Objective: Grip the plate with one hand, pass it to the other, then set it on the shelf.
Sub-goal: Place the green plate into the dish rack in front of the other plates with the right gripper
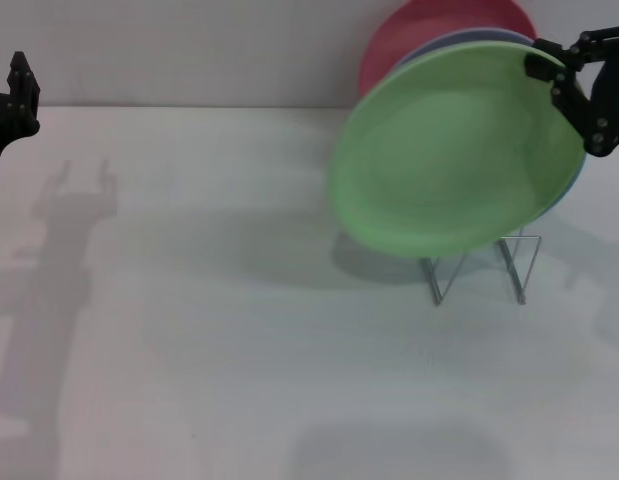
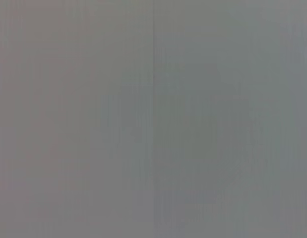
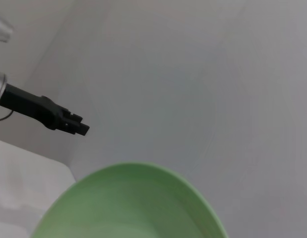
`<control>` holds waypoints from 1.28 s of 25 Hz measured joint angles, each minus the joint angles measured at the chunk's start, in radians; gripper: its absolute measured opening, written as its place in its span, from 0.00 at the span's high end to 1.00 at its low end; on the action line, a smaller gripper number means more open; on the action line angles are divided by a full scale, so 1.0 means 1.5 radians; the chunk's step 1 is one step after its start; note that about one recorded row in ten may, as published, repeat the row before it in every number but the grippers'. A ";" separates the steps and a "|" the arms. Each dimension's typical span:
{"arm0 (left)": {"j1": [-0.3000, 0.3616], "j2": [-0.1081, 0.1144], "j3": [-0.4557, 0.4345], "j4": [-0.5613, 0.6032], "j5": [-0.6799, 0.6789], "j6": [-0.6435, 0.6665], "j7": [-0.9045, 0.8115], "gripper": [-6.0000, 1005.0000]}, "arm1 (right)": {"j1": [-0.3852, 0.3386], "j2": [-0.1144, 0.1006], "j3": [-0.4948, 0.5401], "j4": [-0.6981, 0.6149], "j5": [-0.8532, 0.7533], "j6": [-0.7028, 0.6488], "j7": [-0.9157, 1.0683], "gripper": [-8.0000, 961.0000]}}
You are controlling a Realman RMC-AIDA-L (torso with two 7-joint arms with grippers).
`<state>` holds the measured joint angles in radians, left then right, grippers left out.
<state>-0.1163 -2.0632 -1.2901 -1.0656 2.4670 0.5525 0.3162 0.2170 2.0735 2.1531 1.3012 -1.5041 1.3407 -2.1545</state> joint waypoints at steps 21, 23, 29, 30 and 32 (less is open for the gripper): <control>-0.013 -0.001 0.031 0.016 -0.002 0.003 -0.001 0.53 | 0.023 -0.012 0.057 -0.039 0.030 0.052 -0.063 0.95; -0.013 -0.001 0.032 0.016 -0.002 0.002 -0.001 0.53 | 0.023 -0.012 0.063 -0.040 0.030 0.054 -0.064 0.95; -0.013 -0.001 0.035 0.016 -0.003 0.003 -0.001 0.53 | 0.024 -0.013 0.076 -0.048 0.028 0.056 -0.064 0.95; -0.014 -0.001 0.036 0.016 -0.003 0.003 -0.001 0.53 | 0.024 -0.013 0.076 -0.049 0.025 0.057 -0.064 0.95; -0.015 -0.001 0.036 0.016 -0.003 0.003 -0.001 0.53 | 0.024 -0.013 0.078 -0.050 0.018 0.057 -0.065 0.95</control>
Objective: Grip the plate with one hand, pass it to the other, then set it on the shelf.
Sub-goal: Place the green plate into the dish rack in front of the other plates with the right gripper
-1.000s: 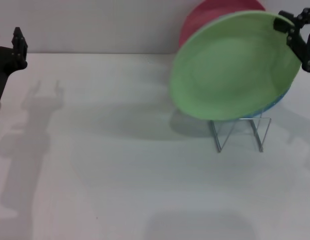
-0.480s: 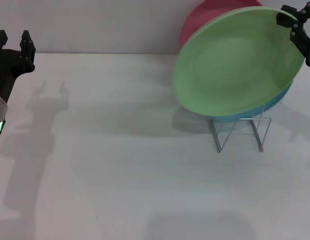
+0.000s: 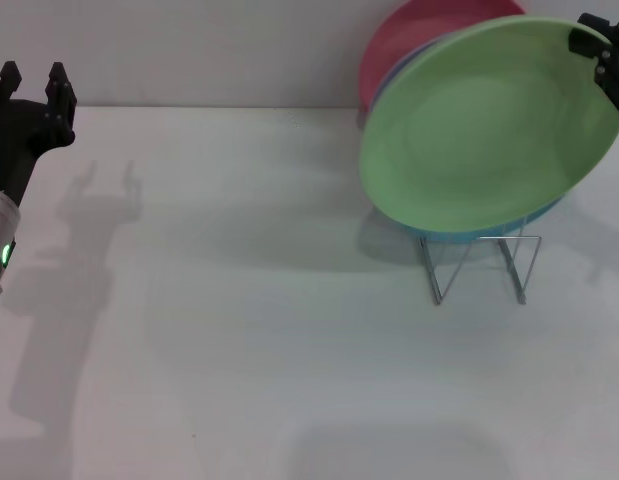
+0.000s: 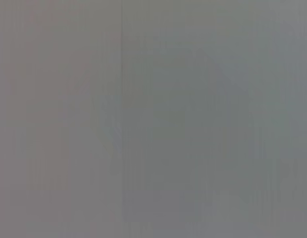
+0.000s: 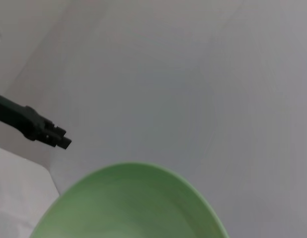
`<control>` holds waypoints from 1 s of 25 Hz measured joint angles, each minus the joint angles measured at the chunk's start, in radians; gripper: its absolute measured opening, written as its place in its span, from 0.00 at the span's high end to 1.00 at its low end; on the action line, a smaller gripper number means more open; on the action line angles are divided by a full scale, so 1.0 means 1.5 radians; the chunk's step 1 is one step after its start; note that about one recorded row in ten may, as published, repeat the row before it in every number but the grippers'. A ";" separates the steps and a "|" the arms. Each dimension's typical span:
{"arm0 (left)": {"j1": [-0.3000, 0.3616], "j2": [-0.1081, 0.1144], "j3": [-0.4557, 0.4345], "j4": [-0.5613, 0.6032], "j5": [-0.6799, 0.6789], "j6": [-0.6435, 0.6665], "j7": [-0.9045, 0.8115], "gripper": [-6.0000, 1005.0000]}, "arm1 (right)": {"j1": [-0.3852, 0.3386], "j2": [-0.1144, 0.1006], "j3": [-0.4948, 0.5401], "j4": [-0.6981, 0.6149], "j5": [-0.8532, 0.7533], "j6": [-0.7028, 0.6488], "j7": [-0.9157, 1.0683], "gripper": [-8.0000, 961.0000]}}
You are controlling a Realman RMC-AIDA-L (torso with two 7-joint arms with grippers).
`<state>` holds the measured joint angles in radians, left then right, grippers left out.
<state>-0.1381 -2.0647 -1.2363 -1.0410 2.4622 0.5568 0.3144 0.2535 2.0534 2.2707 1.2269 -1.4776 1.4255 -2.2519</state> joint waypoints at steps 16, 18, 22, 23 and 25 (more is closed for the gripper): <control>-0.018 -0.001 0.003 0.017 0.000 -0.001 0.000 0.53 | 0.005 0.000 0.021 -0.018 -0.024 0.000 -0.016 0.95; -0.018 -0.001 0.003 0.017 0.000 -0.001 0.000 0.53 | 0.005 0.000 0.022 -0.018 -0.025 0.000 -0.016 0.94; -0.023 -0.001 0.008 0.022 -0.001 0.000 0.000 0.53 | 0.004 0.000 0.024 -0.018 -0.036 0.001 -0.028 0.94; -0.023 -0.001 0.008 0.022 -0.001 0.000 0.000 0.53 | 0.003 0.001 0.025 -0.018 -0.039 0.000 -0.031 0.93; -0.024 -0.001 0.008 0.024 -0.002 0.000 0.000 0.53 | 0.001 0.002 0.028 -0.020 -0.042 -0.001 -0.034 0.93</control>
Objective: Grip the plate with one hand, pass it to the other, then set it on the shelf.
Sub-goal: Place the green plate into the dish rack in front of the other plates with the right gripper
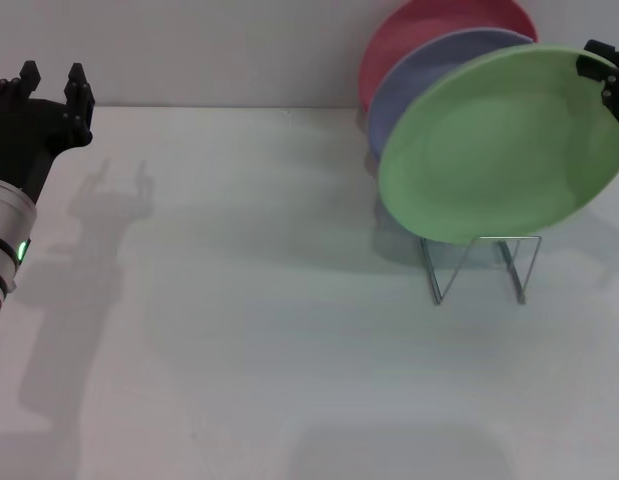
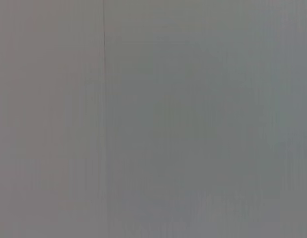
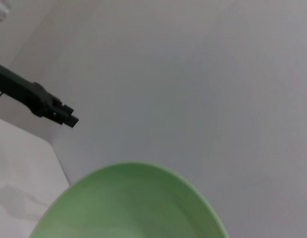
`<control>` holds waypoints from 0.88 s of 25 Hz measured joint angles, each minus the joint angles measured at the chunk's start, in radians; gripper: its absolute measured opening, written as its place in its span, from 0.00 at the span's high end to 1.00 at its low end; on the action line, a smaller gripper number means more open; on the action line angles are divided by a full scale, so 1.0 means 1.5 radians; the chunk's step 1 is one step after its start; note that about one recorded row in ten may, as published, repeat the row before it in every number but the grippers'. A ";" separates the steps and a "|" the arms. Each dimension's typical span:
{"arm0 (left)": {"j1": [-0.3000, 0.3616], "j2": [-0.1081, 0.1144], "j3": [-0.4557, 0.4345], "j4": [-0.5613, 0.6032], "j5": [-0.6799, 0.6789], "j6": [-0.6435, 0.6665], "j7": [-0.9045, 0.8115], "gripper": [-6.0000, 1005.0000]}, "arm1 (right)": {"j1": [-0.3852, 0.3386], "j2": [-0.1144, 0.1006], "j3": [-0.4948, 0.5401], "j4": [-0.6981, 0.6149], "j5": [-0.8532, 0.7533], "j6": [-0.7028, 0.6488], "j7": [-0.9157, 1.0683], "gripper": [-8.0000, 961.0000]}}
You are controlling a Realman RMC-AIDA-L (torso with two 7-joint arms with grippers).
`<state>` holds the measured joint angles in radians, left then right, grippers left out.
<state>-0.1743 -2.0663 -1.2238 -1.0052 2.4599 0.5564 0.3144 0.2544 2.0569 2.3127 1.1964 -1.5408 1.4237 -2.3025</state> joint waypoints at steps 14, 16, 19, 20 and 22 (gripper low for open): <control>-0.018 0.001 0.000 0.012 0.003 0.000 -0.032 0.53 | -0.011 0.013 0.039 -0.077 -0.015 -0.003 -0.024 0.81; -0.021 0.001 0.001 0.017 0.003 0.000 -0.032 0.53 | -0.012 0.013 0.039 -0.083 -0.017 -0.001 -0.024 0.77; -0.024 0.001 0.002 0.020 0.003 0.000 -0.033 0.53 | -0.014 0.013 0.037 -0.083 -0.017 0.001 -0.024 0.71; -0.025 0.000 0.002 0.020 0.003 0.000 -0.033 0.53 | -0.016 0.013 0.036 -0.082 -0.017 0.001 -0.023 0.69; -0.025 0.000 0.003 0.020 0.003 0.000 -0.033 0.53 | -0.018 0.013 0.033 -0.080 -0.017 0.003 -0.016 0.63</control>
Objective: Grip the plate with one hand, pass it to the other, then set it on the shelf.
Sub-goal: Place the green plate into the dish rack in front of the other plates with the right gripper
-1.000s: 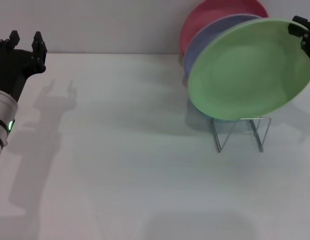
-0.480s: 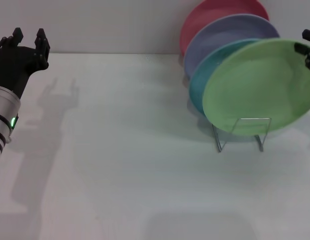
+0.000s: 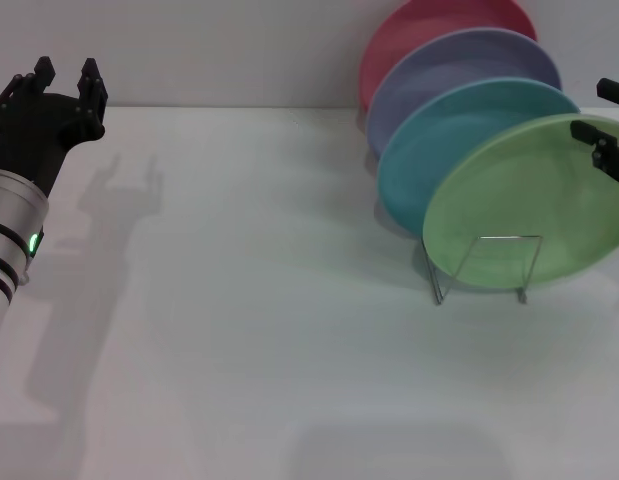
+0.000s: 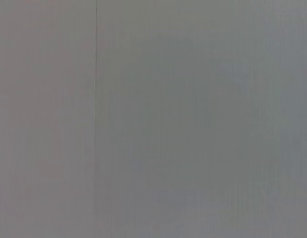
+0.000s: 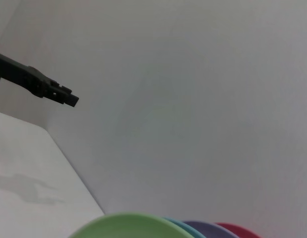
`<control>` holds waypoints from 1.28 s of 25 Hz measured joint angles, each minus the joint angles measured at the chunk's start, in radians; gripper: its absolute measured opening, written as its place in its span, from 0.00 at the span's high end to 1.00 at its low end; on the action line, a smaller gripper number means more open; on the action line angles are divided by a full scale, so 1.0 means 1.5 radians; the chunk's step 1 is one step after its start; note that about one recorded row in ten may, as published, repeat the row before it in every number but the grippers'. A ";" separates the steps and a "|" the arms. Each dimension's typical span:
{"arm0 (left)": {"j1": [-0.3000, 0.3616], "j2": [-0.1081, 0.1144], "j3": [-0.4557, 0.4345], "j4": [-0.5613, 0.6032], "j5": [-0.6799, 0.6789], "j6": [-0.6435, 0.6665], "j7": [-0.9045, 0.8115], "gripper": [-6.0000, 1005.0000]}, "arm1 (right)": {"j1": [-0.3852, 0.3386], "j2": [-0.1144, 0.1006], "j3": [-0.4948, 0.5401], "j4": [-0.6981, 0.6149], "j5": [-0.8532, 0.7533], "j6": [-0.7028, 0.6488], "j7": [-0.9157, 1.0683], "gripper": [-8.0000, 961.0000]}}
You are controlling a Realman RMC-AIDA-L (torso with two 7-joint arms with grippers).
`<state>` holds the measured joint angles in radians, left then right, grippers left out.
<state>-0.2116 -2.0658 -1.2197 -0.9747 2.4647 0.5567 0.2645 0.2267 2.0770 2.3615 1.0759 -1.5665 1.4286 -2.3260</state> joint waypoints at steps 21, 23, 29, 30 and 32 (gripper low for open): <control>0.001 0.001 0.011 0.011 0.000 0.000 0.000 0.53 | 0.005 0.002 -0.016 -0.046 -0.030 0.025 0.032 0.41; 0.000 0.000 0.013 0.014 0.000 0.000 0.000 0.53 | 0.007 0.002 -0.017 -0.053 -0.033 0.025 0.031 0.41; -0.001 0.000 0.015 0.016 -0.003 0.000 0.000 0.53 | 0.007 0.002 -0.018 -0.056 -0.012 0.057 0.025 0.41; -0.001 0.000 0.015 0.016 -0.003 0.000 0.000 0.53 | 0.007 0.002 -0.018 -0.056 -0.012 0.057 0.025 0.41; 0.000 0.000 0.015 0.017 -0.003 0.000 0.000 0.53 | 0.007 0.002 -0.018 -0.055 0.015 0.080 0.019 0.41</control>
<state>-0.2114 -2.0662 -1.1975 -0.9497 2.4597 0.5568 0.2638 0.2368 2.0800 2.3347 0.9936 -1.5438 1.5492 -2.2976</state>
